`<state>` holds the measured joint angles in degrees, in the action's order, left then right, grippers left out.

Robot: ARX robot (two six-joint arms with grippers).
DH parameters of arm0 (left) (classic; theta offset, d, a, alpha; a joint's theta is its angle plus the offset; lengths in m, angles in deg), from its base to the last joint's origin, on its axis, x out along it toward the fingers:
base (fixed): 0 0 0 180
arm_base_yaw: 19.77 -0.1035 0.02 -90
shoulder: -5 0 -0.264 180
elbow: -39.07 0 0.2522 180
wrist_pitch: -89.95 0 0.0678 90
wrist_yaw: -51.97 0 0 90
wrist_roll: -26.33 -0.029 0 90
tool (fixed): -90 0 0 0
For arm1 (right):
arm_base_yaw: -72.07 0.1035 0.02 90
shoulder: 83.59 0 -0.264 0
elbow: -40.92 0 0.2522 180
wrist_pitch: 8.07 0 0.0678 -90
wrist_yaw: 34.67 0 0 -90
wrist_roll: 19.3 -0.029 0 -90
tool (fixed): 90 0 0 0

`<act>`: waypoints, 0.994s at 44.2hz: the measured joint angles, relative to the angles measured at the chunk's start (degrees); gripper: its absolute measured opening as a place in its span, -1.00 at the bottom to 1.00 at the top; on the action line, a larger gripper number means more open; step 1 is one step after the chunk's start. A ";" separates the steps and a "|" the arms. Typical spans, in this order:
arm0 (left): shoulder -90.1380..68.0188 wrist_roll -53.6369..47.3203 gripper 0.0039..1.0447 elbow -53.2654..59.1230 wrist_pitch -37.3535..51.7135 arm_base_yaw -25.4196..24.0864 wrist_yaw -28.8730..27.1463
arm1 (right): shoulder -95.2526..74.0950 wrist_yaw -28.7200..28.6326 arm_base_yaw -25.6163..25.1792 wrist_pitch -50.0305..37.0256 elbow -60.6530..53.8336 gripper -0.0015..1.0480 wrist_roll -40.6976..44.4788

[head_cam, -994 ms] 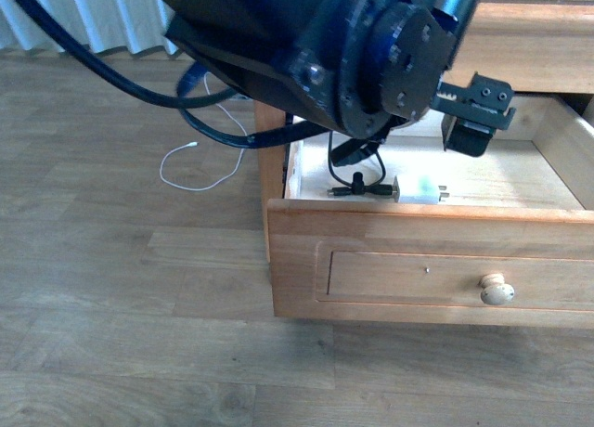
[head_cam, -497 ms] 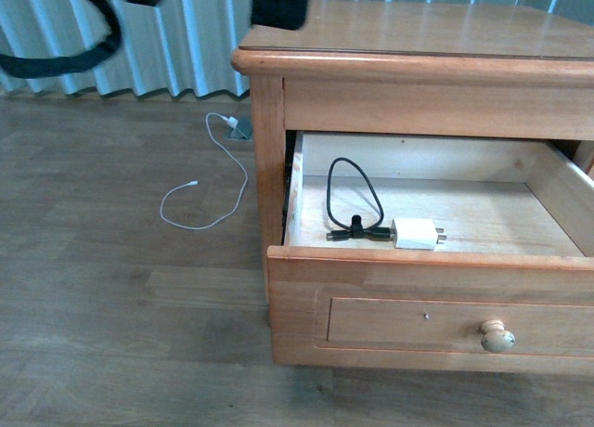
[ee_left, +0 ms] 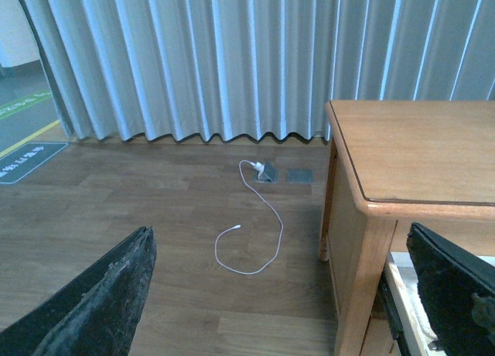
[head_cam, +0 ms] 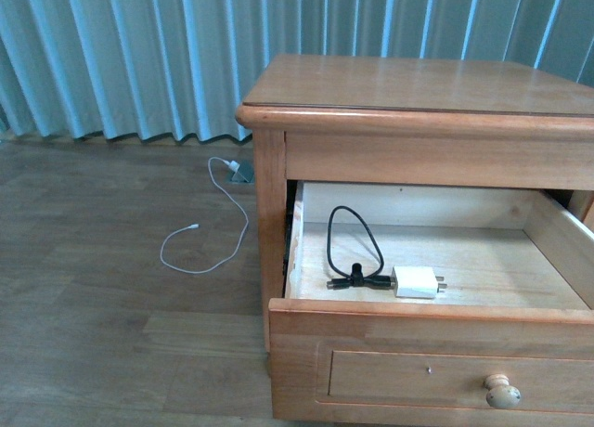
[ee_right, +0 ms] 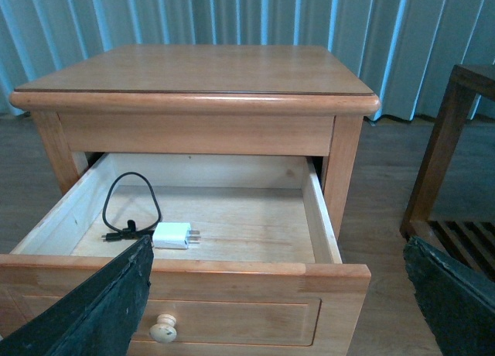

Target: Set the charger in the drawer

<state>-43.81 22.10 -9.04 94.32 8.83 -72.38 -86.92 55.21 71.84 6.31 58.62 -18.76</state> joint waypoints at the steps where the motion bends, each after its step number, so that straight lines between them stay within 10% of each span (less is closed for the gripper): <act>1: -0.02 0.00 0.89 0.00 0.00 0.02 0.00 | 0.00 0.02 0.02 0.00 0.00 0.84 0.00; 5: -0.57 0.04 0.89 0.26 -0.20 0.02 0.15 | 0.00 0.04 0.02 0.00 0.00 0.84 0.00; 9: 3.32 2.54 0.50 4.07 -2.40 -3.41 10.01 | 0.00 0.04 0.02 0.00 -0.02 0.84 0.00; 27: 17.20 4.42 -0.93 21.51 -0.07 -16.61 22.69 | 0.00 0.04 0.02 0.00 -0.02 0.84 0.00; 44: 25.66 4.33 -0.93 28.09 -1.29 -25.09 32.35 | 0.00 0.04 0.02 0.00 -0.02 0.84 0.00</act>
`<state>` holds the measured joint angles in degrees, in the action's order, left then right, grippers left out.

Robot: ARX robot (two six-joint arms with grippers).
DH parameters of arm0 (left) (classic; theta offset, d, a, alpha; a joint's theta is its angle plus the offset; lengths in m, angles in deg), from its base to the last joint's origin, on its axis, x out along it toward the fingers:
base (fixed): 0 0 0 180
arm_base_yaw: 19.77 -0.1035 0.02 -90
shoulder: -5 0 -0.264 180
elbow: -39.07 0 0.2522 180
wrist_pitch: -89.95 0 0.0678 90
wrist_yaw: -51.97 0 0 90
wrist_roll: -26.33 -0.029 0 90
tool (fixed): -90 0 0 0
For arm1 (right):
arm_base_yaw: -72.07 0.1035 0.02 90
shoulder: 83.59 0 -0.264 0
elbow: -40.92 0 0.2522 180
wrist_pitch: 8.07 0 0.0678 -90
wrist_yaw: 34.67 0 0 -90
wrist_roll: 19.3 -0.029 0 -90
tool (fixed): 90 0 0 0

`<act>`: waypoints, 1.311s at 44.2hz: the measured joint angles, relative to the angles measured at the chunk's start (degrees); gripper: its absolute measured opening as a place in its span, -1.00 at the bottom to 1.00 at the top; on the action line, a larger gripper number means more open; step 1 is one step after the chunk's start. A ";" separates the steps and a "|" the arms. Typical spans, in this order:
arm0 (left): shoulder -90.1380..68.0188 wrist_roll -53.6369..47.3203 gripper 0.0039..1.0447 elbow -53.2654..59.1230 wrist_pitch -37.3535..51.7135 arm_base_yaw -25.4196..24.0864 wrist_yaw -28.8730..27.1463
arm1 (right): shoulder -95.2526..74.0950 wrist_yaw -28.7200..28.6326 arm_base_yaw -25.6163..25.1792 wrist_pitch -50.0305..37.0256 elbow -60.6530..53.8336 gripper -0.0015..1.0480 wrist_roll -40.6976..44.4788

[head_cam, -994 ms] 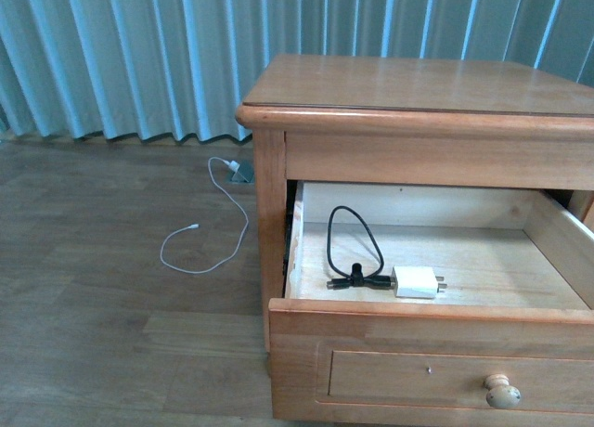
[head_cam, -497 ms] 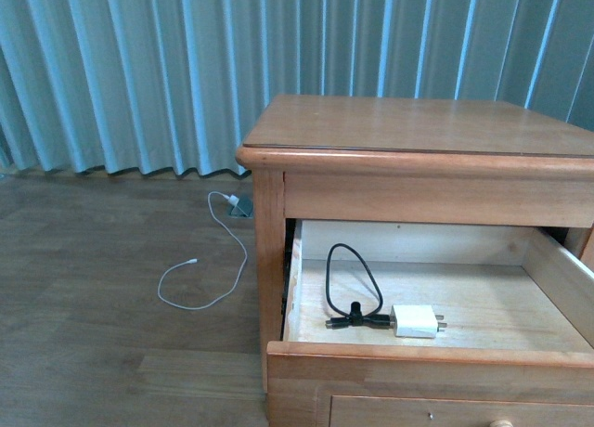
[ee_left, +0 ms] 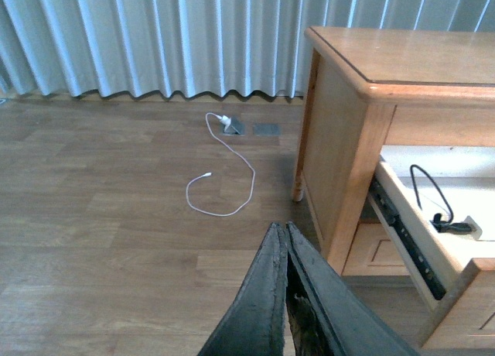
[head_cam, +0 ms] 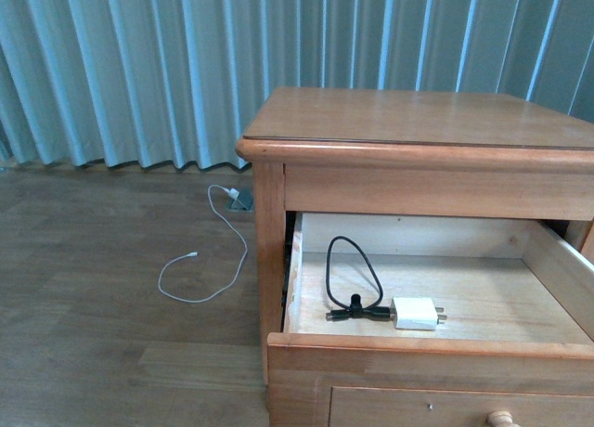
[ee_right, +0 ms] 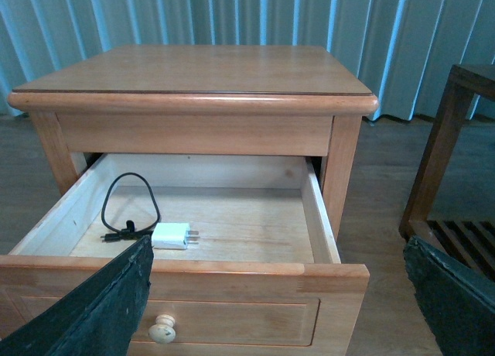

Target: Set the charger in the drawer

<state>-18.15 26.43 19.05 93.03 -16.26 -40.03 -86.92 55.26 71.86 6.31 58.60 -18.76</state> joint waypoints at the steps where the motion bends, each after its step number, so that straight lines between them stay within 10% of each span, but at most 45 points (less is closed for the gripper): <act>1: 0.68 0.00 -0.93 0.42 -0.24 -1.40 1.36 | 0.00 0.00 0.00 0.00 0.00 0.84 0.00; 58: 22.91 0.04 -0.75 5.57 -16.81 -3.37 1.97 | 0.02 0.00 0.00 0.00 -0.04 0.84 0.00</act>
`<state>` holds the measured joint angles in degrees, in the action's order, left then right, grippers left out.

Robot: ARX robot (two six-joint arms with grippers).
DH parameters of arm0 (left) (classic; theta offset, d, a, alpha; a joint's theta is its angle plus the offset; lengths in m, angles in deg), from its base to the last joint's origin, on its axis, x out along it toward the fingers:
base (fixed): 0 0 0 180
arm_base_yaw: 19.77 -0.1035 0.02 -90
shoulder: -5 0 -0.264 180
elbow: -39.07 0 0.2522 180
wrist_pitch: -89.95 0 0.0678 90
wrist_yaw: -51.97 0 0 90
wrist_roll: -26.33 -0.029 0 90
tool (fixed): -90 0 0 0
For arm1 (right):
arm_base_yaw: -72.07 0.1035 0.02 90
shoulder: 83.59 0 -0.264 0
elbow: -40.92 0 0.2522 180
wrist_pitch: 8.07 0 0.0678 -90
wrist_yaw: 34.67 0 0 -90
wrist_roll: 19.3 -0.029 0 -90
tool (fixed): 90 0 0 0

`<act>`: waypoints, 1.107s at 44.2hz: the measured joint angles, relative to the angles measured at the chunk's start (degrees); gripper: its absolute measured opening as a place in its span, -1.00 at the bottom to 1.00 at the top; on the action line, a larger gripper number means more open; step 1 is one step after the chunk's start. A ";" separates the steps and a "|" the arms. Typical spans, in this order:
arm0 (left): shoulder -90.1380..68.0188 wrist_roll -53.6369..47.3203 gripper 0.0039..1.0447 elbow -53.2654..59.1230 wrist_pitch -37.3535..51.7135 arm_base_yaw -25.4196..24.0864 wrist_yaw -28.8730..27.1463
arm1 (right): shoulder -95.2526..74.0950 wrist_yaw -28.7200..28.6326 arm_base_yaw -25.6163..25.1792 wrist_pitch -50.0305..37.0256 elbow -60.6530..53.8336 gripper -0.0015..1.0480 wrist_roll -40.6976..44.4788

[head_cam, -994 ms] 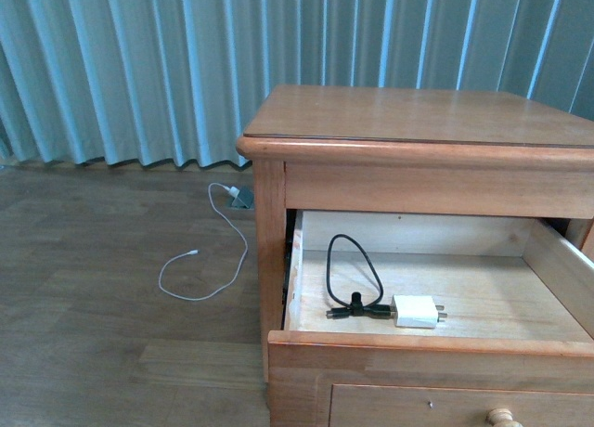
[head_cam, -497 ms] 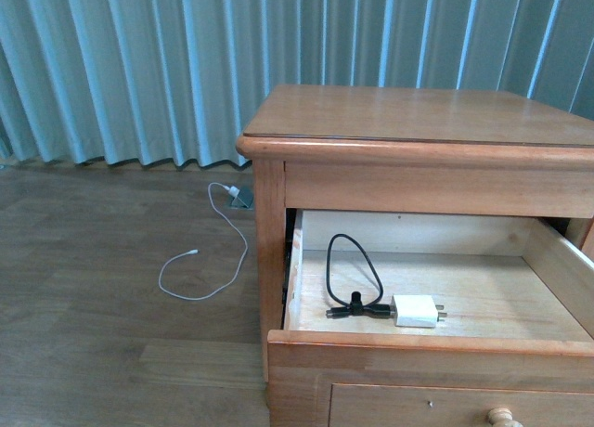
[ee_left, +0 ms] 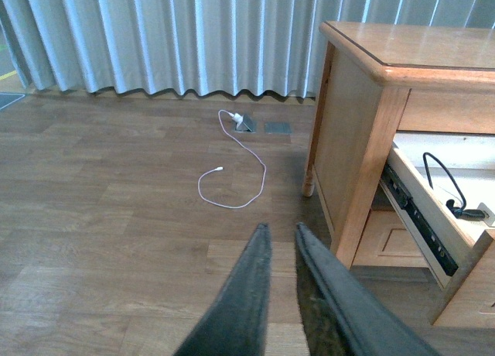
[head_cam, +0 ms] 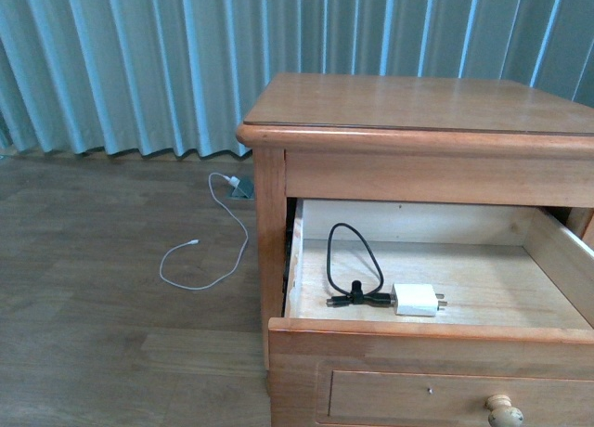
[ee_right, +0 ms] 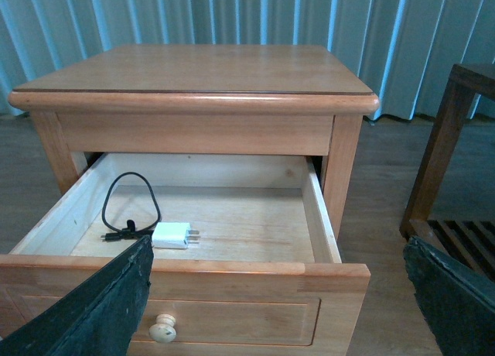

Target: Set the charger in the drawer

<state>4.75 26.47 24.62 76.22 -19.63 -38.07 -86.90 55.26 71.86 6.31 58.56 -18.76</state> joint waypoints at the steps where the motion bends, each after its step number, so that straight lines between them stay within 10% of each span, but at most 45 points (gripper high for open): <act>1: 0.00 0.00 -0.68 0.00 0.00 0.00 0.00 | 0.00 0.00 0.00 0.00 0.00 0.84 0.00; 20: 0.00 0.00 0.92 0.00 0.00 0.00 0.00 | -19.08 -7.63 0.72 18.36 8.46 0.84 6.82; 49: 0.00 -0.02 0.89 0.00 0.00 0.00 0.00 | -69.48 -2.54 10.45 -4.66 21.05 0.84 -5.16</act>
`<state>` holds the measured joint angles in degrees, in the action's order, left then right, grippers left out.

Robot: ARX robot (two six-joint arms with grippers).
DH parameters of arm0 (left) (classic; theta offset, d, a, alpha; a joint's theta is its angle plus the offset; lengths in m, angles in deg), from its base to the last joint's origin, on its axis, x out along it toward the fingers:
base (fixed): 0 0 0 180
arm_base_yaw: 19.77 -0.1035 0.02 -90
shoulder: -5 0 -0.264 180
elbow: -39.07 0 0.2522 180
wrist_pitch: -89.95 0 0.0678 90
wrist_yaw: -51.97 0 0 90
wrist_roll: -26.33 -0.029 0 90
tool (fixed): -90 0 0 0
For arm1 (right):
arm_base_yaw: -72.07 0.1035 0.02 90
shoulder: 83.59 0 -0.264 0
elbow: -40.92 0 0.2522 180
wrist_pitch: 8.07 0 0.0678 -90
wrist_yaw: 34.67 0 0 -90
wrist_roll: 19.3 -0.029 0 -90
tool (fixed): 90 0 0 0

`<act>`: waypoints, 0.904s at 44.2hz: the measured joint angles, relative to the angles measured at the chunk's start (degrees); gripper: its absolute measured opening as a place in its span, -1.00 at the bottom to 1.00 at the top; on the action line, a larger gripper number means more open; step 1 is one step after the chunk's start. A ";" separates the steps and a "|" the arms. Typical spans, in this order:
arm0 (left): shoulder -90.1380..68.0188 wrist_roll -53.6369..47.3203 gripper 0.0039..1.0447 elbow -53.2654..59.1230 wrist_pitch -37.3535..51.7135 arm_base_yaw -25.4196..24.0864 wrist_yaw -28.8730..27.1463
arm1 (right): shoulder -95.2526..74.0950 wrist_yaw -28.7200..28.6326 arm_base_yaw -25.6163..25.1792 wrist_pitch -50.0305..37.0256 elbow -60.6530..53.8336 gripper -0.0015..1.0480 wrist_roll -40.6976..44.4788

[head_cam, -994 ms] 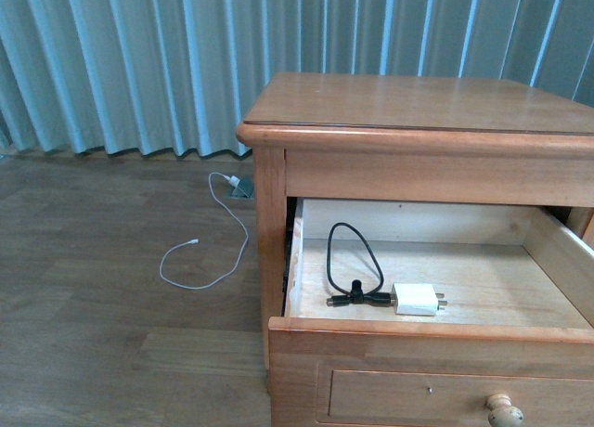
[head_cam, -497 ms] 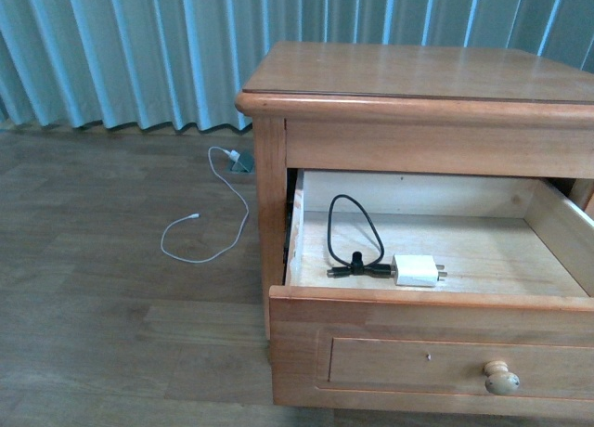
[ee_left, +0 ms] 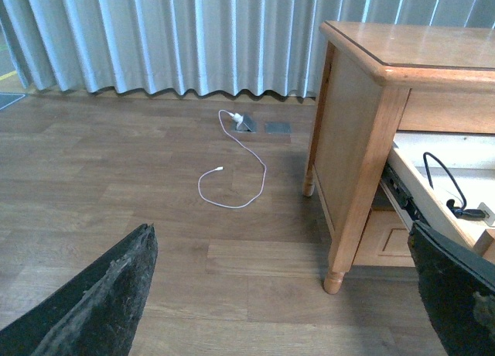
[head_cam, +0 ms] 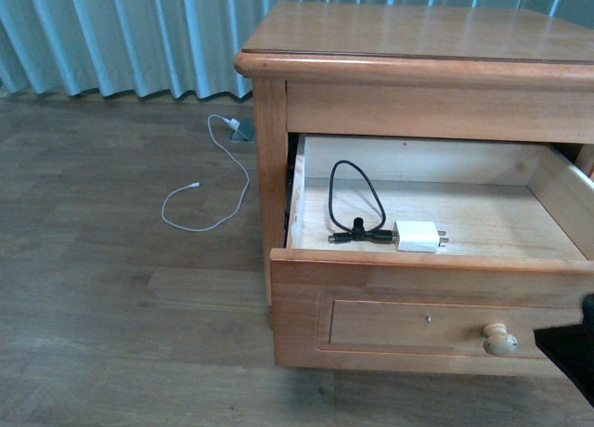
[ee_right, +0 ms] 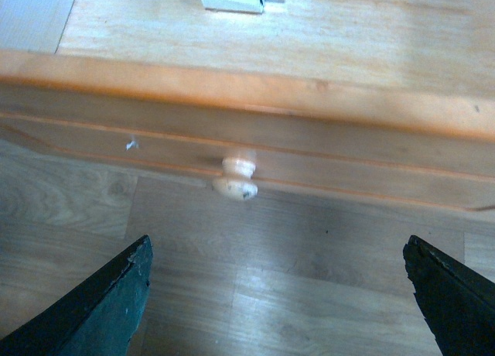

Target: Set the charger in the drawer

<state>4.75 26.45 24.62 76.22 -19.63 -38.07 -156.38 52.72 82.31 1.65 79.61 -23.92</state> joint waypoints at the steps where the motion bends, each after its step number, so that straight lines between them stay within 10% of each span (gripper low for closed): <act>1: 0.00 0.00 0.89 0.00 0.00 0.00 0.00 | -2.03 0.59 0.46 -1.09 0.96 0.84 -0.26; 40: 0.00 0.00 0.89 0.00 0.00 0.00 0.00 | -43.34 6.29 0.00 -28.55 30.62 0.84 -3.21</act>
<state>4.75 26.45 24.62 76.22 -19.63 -38.07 -199.72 59.01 82.31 -26.89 110.23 -27.13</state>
